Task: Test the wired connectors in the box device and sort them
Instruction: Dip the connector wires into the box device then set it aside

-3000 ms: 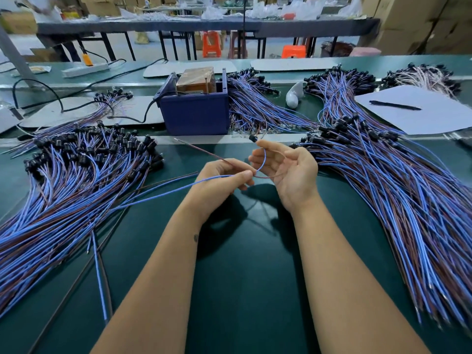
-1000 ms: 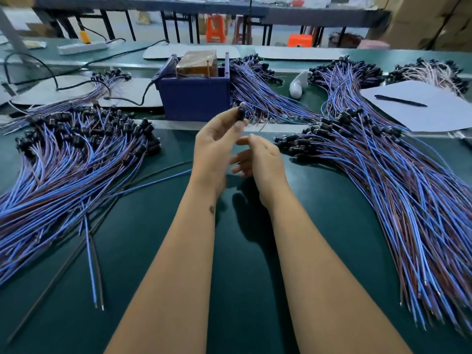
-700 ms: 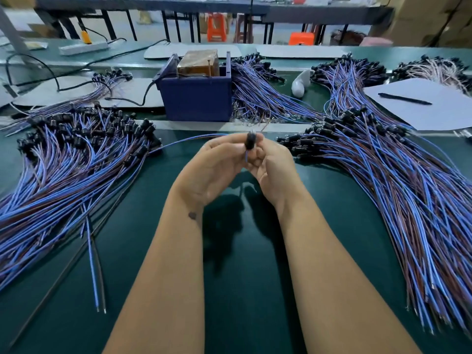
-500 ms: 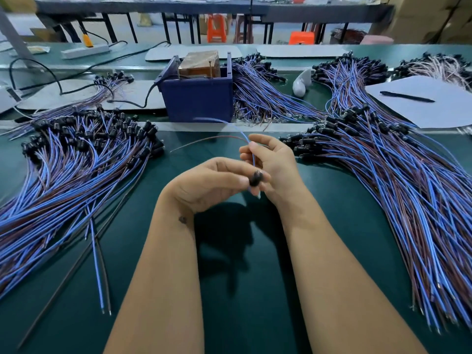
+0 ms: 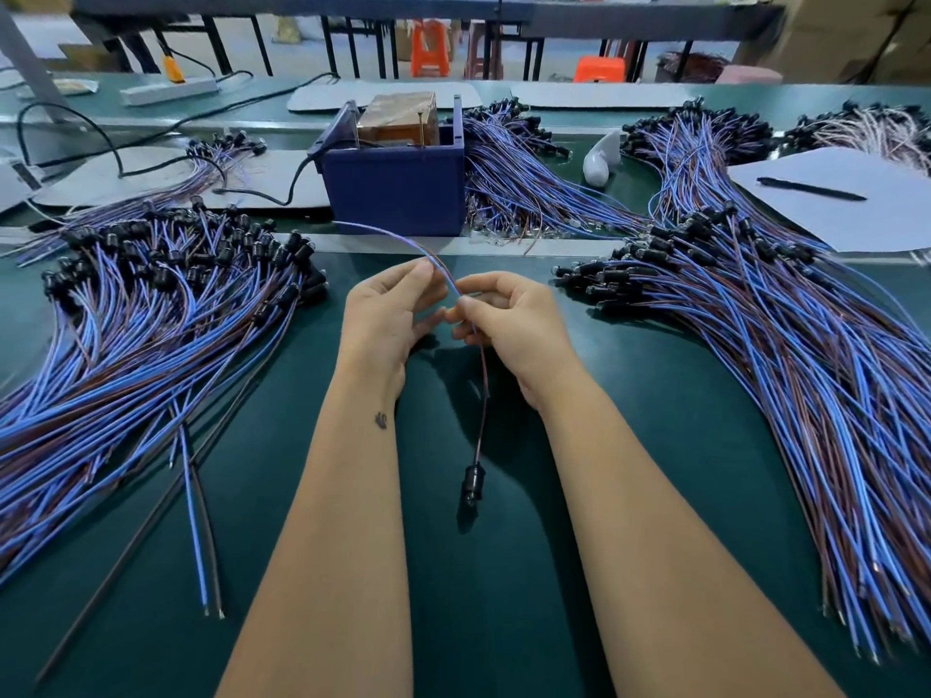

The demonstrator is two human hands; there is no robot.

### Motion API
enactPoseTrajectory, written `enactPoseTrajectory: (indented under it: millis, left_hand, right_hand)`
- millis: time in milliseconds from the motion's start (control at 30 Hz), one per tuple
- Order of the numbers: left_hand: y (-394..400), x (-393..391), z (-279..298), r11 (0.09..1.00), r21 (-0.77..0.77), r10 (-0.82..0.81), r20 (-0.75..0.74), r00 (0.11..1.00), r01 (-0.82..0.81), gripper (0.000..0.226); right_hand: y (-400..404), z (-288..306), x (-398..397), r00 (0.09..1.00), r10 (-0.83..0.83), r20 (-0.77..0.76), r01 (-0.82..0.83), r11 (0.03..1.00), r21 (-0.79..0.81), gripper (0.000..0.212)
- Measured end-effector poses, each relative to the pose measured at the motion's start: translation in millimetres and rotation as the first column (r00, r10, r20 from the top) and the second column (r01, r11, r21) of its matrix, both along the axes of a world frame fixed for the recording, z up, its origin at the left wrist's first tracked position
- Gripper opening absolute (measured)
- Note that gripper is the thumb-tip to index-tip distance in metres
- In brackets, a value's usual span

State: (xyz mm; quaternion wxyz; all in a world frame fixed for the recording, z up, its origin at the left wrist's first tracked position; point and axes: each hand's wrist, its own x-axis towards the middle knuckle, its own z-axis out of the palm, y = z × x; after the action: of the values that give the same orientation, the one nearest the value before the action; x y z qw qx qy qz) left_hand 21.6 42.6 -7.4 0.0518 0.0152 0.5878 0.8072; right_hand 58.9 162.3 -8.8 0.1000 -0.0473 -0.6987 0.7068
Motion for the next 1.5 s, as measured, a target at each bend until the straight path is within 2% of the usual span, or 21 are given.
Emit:
enactPoseTrajectory:
  millis: [167,233,433,633,767,933,1067,1500]
  left_hand:
    - [4,1,0,0.999,-0.02,0.043,-0.027,0.999,-0.044,0.01]
    - [5,2,0,0.999,-0.021,0.043,-0.027,0.999,-0.043,0.011]
    - [5,0,-2,0.992,-0.107,0.059,-0.064,0.996,-0.065,0.015]
    - [1,-1,-4,0.92,-0.263,0.263,-0.139,0.955,-0.291,0.016]
    - [-2,-3,-6,0.878,-0.315,0.326,-0.158,0.932,-0.361,0.015]
    - [-3,-5,-9,0.853,-0.357,0.332,-0.192,0.923,-0.381,0.018]
    - [-4,-9,-10,0.865,-0.328,0.355,-0.136,0.925,-0.38,0.027]
    - [-7,-10,-8,0.875,-0.28,0.384,-0.098,0.918,-0.396,0.031]
  right_hand:
    - [-11,-1,0,0.999,-0.028,-0.022,0.032,0.983,0.178,0.01]
    - [-11,-2,0,0.998,-0.052,-0.04,0.059,0.978,0.2,0.006]
    - [-8,-5,-3,0.989,-0.133,-0.071,0.147,0.955,0.256,0.012]
    - [-5,-5,-2,0.971,-0.223,-0.09,0.237,0.946,0.219,0.011]
    - [-4,-5,-2,0.963,-0.252,-0.096,0.265,0.947,0.18,0.011]
    - [-2,-4,-2,0.957,-0.276,-0.087,0.285,0.953,0.103,0.014]
    - [-1,-4,-4,0.955,-0.287,-0.073,0.291,0.955,0.057,0.011]
    - [-1,-4,-5,0.959,-0.279,-0.044,0.281,0.957,0.065,0.015]
